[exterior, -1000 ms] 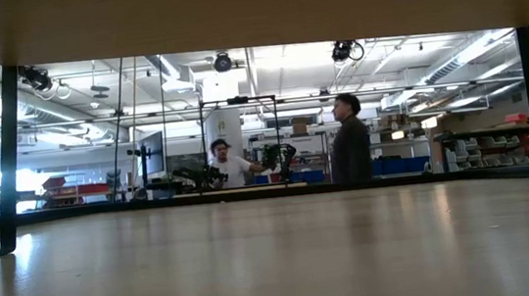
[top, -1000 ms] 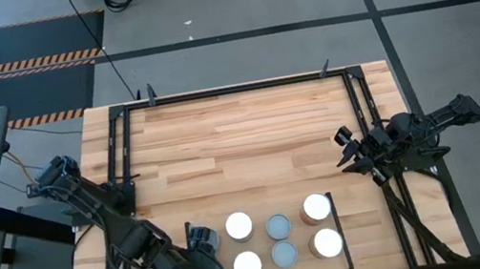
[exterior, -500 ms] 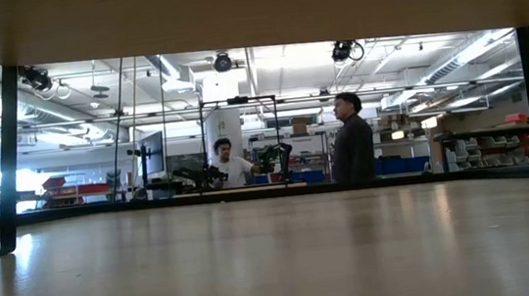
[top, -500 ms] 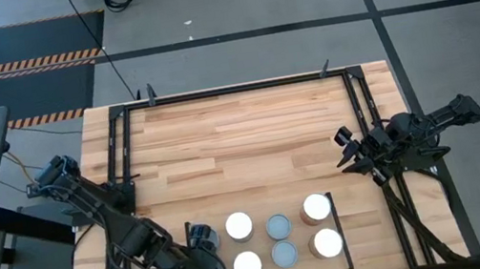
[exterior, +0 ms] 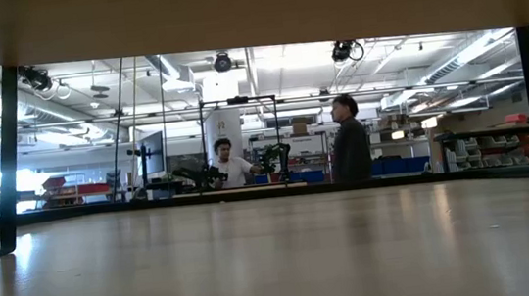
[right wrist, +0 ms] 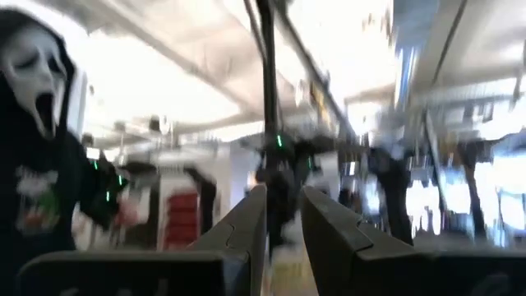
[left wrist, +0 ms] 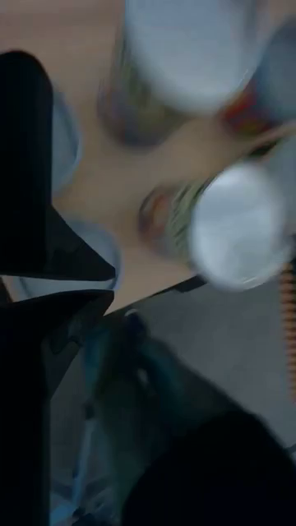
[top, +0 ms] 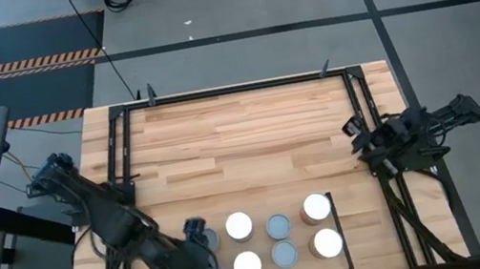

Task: Pick and place cans onto a shelf
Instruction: Return to Home Position

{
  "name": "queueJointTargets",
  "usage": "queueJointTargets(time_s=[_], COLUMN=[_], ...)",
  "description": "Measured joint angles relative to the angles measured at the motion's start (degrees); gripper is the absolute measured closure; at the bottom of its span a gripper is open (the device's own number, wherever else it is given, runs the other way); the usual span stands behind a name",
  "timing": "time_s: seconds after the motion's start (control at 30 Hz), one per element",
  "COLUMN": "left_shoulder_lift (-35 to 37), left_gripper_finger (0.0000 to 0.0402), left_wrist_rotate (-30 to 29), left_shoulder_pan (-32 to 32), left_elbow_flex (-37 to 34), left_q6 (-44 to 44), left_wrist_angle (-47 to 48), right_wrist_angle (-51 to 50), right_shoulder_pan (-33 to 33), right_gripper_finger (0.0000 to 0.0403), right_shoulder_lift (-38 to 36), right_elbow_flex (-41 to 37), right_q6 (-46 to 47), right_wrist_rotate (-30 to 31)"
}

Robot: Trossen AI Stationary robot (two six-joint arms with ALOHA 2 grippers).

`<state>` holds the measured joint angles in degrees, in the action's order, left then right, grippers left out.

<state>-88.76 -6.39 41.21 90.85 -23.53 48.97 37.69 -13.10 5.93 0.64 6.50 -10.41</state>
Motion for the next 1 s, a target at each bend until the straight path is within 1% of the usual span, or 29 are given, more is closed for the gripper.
queueJointTargets(time_s=[0.07,0.13,0.23,0.3,0.4,0.5,0.57,0.63,0.7,0.8,0.87,1.0], left_shoulder_lift=[2.0,4.9,10.3,14.4,22.1,31.4,37.8,44.4,50.6,59.4,64.6,74.0], left_gripper_finger=[0.0365,0.0365,0.0365,0.0365,0.0365,0.0365,0.0365,0.0365,0.0365,0.0365,0.0365,0.0365], left_wrist_rotate=[-2.5,-5.8,-9.5,-11.6,-16.2,-22.1,-27.2,-31.6,-34.9,-38.1,-40.0,-42.4], left_shoulder_pan=[-0.9,-2.1,-4.8,-6.7,-9.6,-11.9,-13.3,-14.2,-14.9,-15.7,-16.1,-16.0], left_elbow_flex=[1.3,1.3,-1.8,-6.1,-14.7,-23.6,-29.3,-34.9,-39.8,-46.6,-50.5,-56.7], left_q6=[1.4,2.9,3.2,1.8,-0.6,-1.3,-1.4,-1.0,-0.8,-0.7,0.4,5.9], left_wrist_angle=[0.8,1.1,0.4,-0.2,-3.7,-8.4,-11.7,-14.7,-16.5,-17.9,-19.0,-22.9], right_wrist_angle=[4.6,7.1,6.9,5.5,4.7,4.7,4.6,4.6,4.4,1.9,-0.4,-2.1], right_shoulder_pan=[0.0,0.0,0.0,0.0,0.0,0.2,0.6,1.2,2.5,6.0,8.6,13.5], right_gripper_finger=[0.0318,0.0318,0.0318,0.0318,0.0318,0.0318,0.0318,0.0318,0.0318,0.0318,0.0318,0.0318], right_shoulder_lift=[0.0,0.0,0.0,0.0,0.3,0.8,0.9,0.9,0.9,0.9,0.9,0.9], right_elbow_flex=[0.0,0.0,0.0,0.0,0.0,0.0,0.0,0.0,0.0,0.0,0.0,0.0], right_q6=[-0.5,-0.1,1.6,2.9,2.8,0.6,-0.6,-0.6,0.9,4.0,4.5,4.5], right_wrist_rotate=[0.8,2.0,2.1,1.9,1.8,1.9,2.0,2.0,3.3,4.7,2.7,-1.1])
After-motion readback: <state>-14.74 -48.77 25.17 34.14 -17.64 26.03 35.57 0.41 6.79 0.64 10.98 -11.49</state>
